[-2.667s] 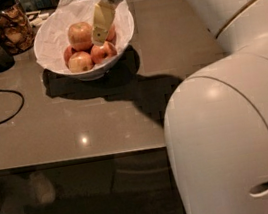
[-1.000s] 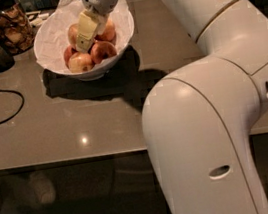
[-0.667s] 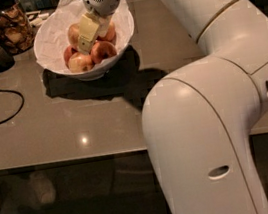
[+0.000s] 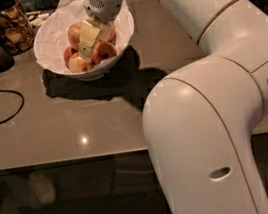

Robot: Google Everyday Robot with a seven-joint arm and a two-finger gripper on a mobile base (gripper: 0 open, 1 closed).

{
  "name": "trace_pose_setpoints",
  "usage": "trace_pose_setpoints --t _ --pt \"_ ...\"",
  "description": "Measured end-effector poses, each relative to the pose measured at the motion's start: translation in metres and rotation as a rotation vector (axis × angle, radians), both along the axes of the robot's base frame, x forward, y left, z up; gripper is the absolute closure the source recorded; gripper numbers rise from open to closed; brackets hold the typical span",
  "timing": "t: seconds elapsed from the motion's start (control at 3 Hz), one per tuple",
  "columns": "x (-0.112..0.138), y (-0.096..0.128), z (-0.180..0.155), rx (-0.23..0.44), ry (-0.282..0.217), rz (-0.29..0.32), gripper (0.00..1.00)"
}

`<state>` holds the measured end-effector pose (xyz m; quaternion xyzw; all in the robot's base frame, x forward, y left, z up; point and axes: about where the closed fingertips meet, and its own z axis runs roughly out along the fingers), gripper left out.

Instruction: Pick apple from white bowl

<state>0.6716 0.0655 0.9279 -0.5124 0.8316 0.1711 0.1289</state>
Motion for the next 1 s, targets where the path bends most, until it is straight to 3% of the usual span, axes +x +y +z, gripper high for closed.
trace_pose_setpoints --t 1.0 --pt "0.009 -0.017 -0.006 -0.027 0.007 -0.048 0.33"
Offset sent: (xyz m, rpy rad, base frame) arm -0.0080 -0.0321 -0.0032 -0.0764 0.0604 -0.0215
